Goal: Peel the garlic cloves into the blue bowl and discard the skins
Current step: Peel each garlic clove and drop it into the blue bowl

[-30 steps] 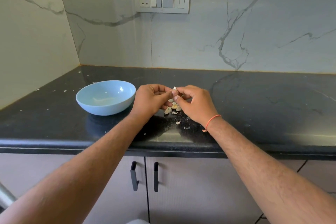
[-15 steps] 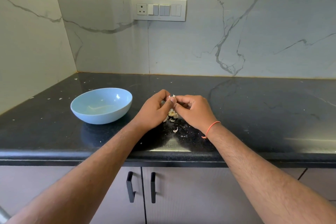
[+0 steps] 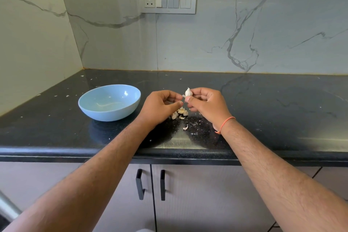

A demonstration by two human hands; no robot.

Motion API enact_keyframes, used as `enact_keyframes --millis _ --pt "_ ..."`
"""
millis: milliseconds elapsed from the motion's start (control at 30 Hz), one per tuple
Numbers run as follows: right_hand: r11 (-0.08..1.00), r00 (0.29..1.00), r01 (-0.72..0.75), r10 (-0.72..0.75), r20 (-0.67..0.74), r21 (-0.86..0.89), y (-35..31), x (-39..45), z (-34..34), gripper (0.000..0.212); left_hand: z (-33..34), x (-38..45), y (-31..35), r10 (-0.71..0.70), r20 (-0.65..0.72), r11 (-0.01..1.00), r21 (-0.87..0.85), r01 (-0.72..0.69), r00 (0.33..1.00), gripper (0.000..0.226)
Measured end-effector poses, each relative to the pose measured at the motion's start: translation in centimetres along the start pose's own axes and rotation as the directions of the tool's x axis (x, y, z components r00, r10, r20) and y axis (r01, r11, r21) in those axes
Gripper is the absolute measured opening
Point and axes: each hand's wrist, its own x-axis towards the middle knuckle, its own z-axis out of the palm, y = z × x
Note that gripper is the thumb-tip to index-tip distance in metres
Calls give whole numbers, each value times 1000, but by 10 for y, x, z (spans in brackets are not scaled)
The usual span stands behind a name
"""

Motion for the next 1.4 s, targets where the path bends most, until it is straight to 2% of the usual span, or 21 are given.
enact_keyframes --millis 200,267,333,567,733,1067,1400 --pt "997 999 16 -13 35 -71 2 2 -1 12 -1 -1 3 31 -55 996 89 -26 998 18" --pt "990 999 30 -25 38 -135 1 1 1 10 0 0 3 20 -69 997 82 -14 997 22" --pt "969 997 68 -55 60 -236 0 1 2 17 1 0 3 40 -71 997 71 -35 997 20" --pt "888 976 201 -144 166 -413 -9 -8 5 36 5 -5 12 76 74 979 182 -88 994 24" --pt "827 955 288 -208 214 -483 -3 -7 8 43 3 -7 17 49 143 987 143 -69 988 35" --pt "731 920 390 -285 269 -559 -5 -7 11 35 6 -4 16 27 156 999 25 -31 987 39" --pt "698 907 420 -299 297 -581 -2 -2 12 36 7 -5 20 -1 134 999 37 -4 991 40"
